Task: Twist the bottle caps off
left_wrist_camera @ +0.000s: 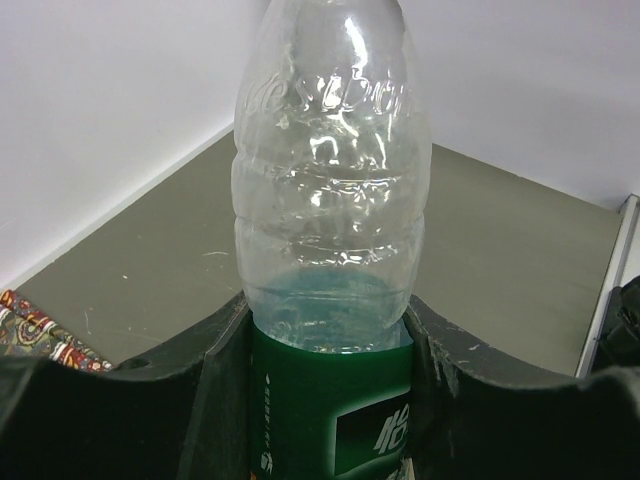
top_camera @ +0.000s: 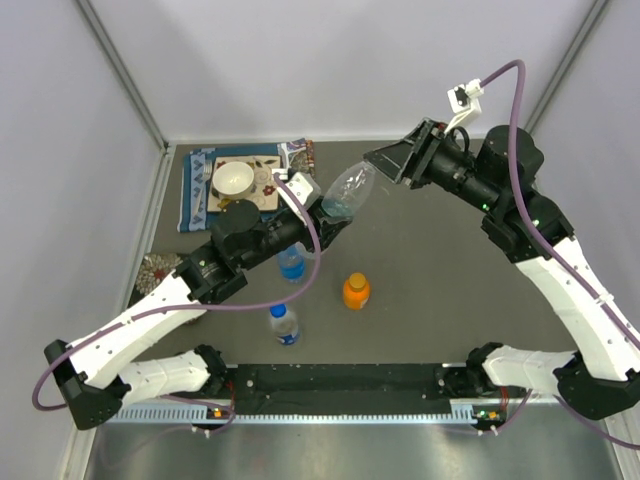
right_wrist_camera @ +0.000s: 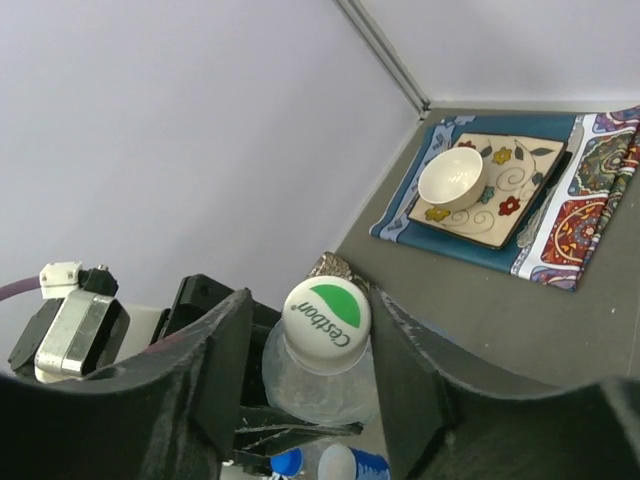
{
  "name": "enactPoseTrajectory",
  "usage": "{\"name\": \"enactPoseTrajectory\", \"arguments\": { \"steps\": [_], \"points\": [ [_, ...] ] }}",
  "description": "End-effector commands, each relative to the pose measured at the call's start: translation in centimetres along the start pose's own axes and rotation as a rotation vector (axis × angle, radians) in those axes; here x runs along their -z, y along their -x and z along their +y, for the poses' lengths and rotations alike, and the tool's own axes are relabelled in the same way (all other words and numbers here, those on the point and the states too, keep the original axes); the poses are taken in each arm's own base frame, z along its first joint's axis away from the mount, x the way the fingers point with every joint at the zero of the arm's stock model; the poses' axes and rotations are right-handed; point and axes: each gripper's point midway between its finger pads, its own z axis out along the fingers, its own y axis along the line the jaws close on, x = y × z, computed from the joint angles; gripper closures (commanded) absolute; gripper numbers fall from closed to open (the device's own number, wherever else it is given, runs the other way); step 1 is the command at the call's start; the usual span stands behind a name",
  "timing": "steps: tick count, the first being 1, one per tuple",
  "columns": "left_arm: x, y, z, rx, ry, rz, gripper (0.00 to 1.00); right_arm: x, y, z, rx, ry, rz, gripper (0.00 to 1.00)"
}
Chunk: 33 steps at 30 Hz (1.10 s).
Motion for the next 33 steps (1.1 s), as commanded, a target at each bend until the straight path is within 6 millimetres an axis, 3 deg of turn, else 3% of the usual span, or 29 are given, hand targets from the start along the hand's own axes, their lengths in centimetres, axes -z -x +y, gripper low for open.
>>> {"name": "enactPoseTrajectory", "arguments": {
  "steps": [1, 8, 11, 17, 23, 26, 33],
  "points": [
    [0.2, 1.1, 0.1, -0.013, 0.011, -0.043, 0.62, -0.1, 0.4, 0.6, 0.009, 0.019, -0.020, 0.54],
    [0.3, 1.3, -0.4, -0.006, -0.016, -0.052, 0.62, -0.1, -0.6, 0.3, 0.019, 0.027, 0.011, 0.85],
    [0.6, 1.6, -1.7, 0.026, -0.079, -0.060, 0.61, 0.2, -1.3, 0.4, 0.059, 0.050, 0.043, 1.00],
    [2.3, 2.4, -6.9, 0.067, -0.374, -0.061, 0.63, 1.6, -3.4, 1.9, 0.201, 0.191, 0.131, 1.00],
    [4.3, 2.5, -10.3, 0.140, -0.600, -0.029, 0.64, 4.1, -5.7, 4.0, 0.325, 0.382, 0.214, 1.00],
    [5.3, 2.9, -11.2, 0.161, -0.685, -0.027, 0.66, 5.2, -6.6, 4.5, 0.383, 0.450, 0.232, 1.00],
    [7.0, 4.5, -11.2, 0.234, -0.819, -0.039, 0.66, 8.0, -8.2, 6.8, 0.498, 0.671, 0.280, 1.00]
  ]
}}
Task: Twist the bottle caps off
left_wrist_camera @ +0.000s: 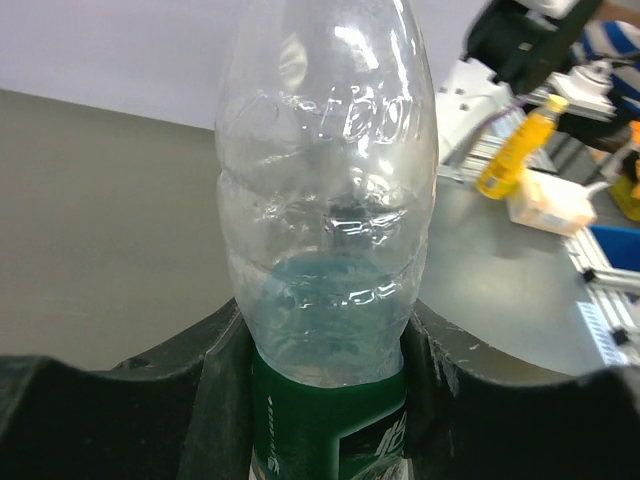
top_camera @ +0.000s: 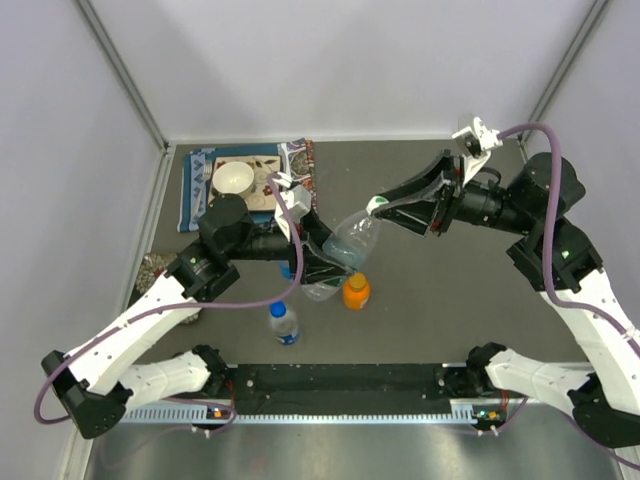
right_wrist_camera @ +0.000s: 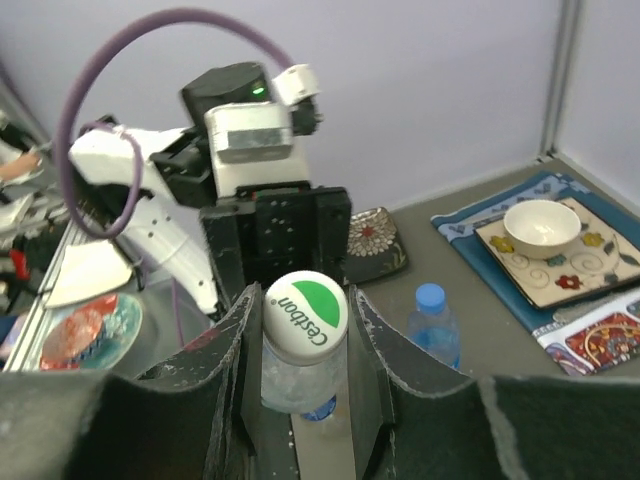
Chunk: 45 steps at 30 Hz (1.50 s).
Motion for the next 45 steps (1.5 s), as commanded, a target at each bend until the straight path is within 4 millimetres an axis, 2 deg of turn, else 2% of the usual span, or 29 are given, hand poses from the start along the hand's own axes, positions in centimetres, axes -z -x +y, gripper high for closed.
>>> {"name": "enactPoseTrajectory", "arguments": {
  "steps": [1, 6, 12, 20, 23, 24, 25, 27, 28, 31, 34, 36, 37, 40, 43, 45],
  "points": [
    [1.0, 3.2, -4.2, -0.020, -0.255, -0.069, 0.66, 0.4, -3.1, 3.4, 0.101, 0.264, 0.105, 1.00],
    [1.3, 3.8, -5.1, -0.008, -0.333, -0.070, 0.68, 1.5, -3.2, 6.0, 0.172, 0.433, 0.108, 1.00],
    [1.4, 3.6, -5.9, -0.001, -0.400, -0.048, 0.67, 2.6, -3.5, 7.8, 0.237, 0.573, 0.116, 1.00],
    [1.5, 3.3, -6.1, 0.013, -0.426, -0.033, 0.67, 2.9, -4.7, 8.1, 0.250, 0.637, 0.131, 1.00],
    [1.4, 3.0, -5.8, 0.017, -0.407, -0.017, 0.69, 2.5, -4.7, 7.4, 0.237, 0.582, 0.130, 1.00],
    [1.3, 3.0, -5.3, -0.008, -0.385, -0.024, 0.69, 2.0, -4.4, 6.6, 0.223, 0.518, 0.124, 1.00],
    [1.2, 3.2, -5.2, -0.013, -0.371, -0.022, 0.69, 1.9, -4.2, 6.2, 0.215, 0.487, 0.121, 0.93],
    [1.0, 2.9, -4.2, -0.020, -0.302, -0.019, 0.71, 1.7, -3.6, 5.4, 0.208, 0.414, 0.105, 0.86],
    [1.0, 3.0, -4.0, -0.027, -0.285, -0.021, 0.72, 1.6, -3.3, 5.2, 0.210, 0.392, 0.097, 0.76],
    [1.0, 2.8, -3.3, -0.038, -0.237, -0.016, 0.72, 1.4, -2.2, 4.6, 0.202, 0.323, 0.073, 0.68],
    [1.0, 2.6, -3.1, -0.040, -0.225, -0.007, 0.71, 1.1, -0.8, 3.8, 0.175, 0.251, 0.049, 0.65],
    [1.0, 2.6, -3.0, -0.048, -0.212, -0.007, 0.71, 1.0, -0.1, 3.6, 0.170, 0.230, 0.035, 0.58],
    [1.0, 2.6, -2.9, -0.051, -0.209, -0.007, 0.71, 1.0, 0.2, 3.6, 0.169, 0.223, 0.030, 0.44],
    [1.0, 2.6, -2.5, -0.065, -0.179, -0.015, 0.71, 0.9, 1.3, 3.3, 0.167, 0.178, 0.002, 0.23],
    [0.9, 2.5, -2.2, -0.069, -0.171, -0.015, 0.71, 0.8, 2.4, 2.5, 0.152, 0.113, -0.031, 0.06],
    [0.8, 2.4, -1.6, -0.071, -0.140, -0.020, 0.71, 0.8, 3.2, 2.0, 0.132, 0.068, -0.058, 0.01]
  ]
}}
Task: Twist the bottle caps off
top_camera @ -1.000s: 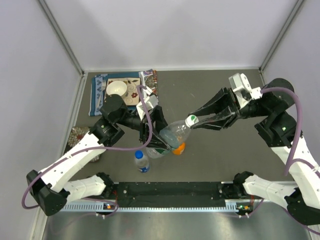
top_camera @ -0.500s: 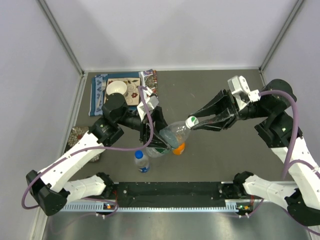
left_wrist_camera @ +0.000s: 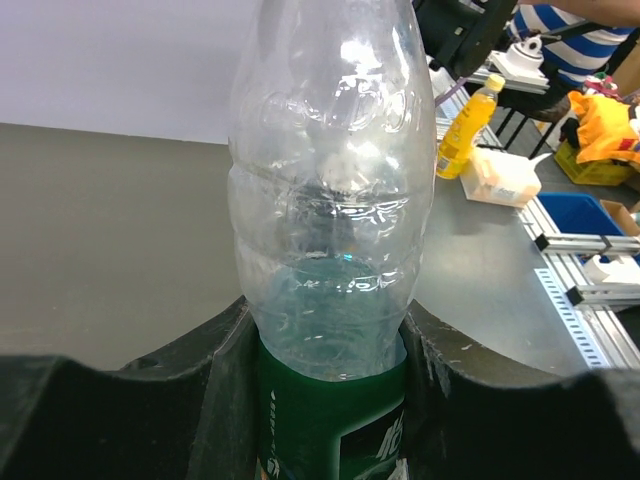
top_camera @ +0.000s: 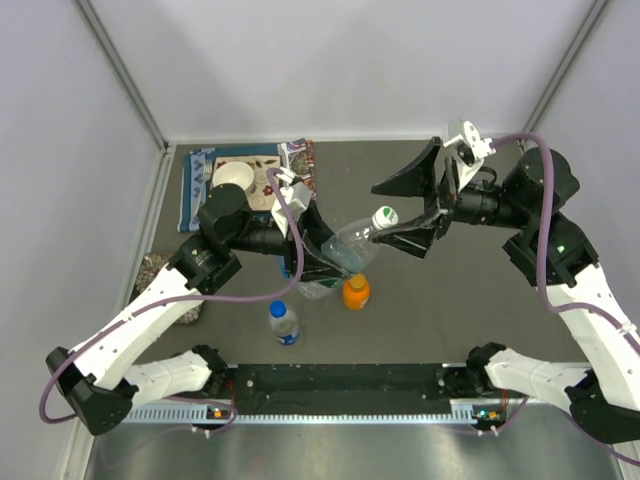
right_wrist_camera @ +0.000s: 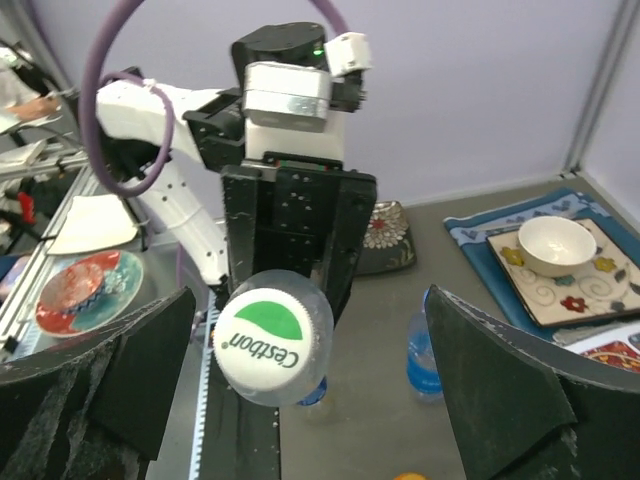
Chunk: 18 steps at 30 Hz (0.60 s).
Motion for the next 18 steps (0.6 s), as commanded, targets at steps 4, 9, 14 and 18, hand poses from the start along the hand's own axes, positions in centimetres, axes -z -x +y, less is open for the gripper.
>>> {"name": "enactPoseTrajectory", "arguments": {
  "steps": [4, 9, 14, 18],
  "points": [
    [0.5, 2.4, 2.3, -0.116, 0.175, -0.080, 0.71, 1.2, 5.5, -1.7, -0.050, -0.212, -0.175, 0.01],
    [1.8, 2.7, 5.5, -0.165, 0.409, -0.114, 0.69, 2.6, 7.1, -4.6, -0.228, -0.431, -0.299, 0.01],
    [3.7, 3.3, 8.0, -0.223, 0.635, -0.160, 0.69, 3.0, 5.7, -6.8, -0.331, -0.544, -0.308, 0.02],
    [4.5, 3.6, 9.1, -0.269, 0.767, -0.167, 0.71, 2.9, 4.5, -8.0, -0.359, -0.604, -0.290, 0.02]
  ]
}}
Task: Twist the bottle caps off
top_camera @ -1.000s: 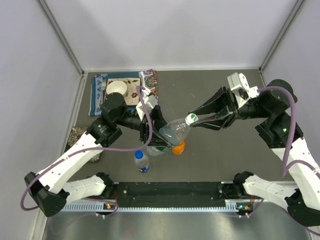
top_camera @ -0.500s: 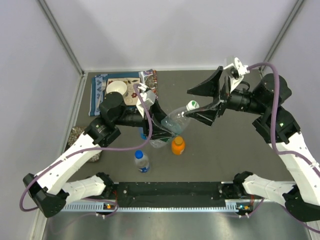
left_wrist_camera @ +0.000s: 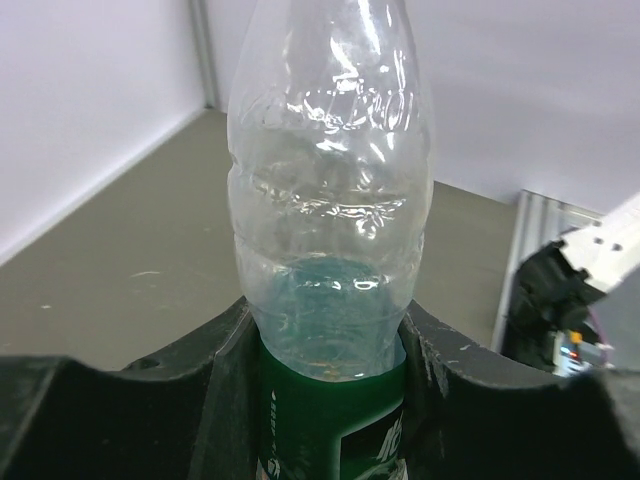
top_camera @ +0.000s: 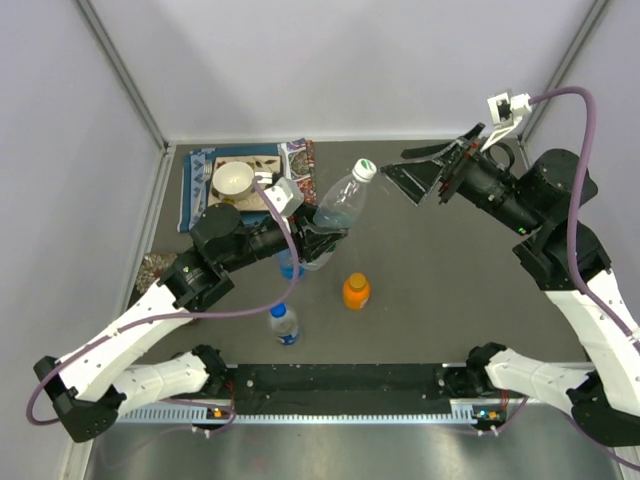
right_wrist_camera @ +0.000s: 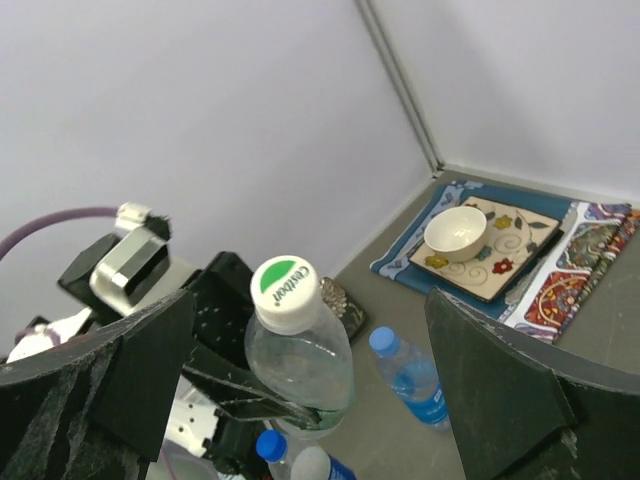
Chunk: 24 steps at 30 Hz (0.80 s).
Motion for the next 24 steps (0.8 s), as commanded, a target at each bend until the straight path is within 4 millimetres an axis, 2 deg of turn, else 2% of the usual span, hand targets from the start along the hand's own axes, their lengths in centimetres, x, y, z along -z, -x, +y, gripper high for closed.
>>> {"name": "enactPoseTrajectory", "arguments": {
  "steps": [1, 3, 9, 11, 20, 23, 24],
  "points": [
    [0.1, 1.1, 2.9, -0.095, 0.226, -0.050, 0.74, -0.4, 0.5, -1.4, -0.055, -0.103, -0.041, 0.02],
    [0.2, 1.2, 4.2, -0.123, 0.316, -0.045, 0.75, -0.7, 0.6, -1.6, -0.063, -0.120, -0.045, 0.02],
    [0.0, 0.5, 5.4, -0.149, 0.446, -0.018, 0.76, -2.1, 0.3, -1.7, -0.089, -0.145, -0.040, 0.02],
    [-0.3, 1.0, 5.3, -0.159, 0.455, -0.037, 0.76, -2.8, 0.1, -1.8, -0.089, -0.152, -0.036, 0.02],
    [-0.7, 0.3, 5.7, -0.185, 0.514, -0.006, 0.76, -4.8, -1.3, -2.6, -0.093, -0.172, 0.000, 0.03],
    [-0.7, 0.1, 5.7, -0.183, 0.514, -0.005, 0.77, -5.2, -1.8, -3.1, -0.095, -0.182, 0.011, 0.09],
    [-0.8, 0.0, 5.7, -0.185, 0.514, -0.002, 0.76, -5.3, -2.0, -3.2, -0.094, -0.185, 0.015, 0.14]
  ]
}}
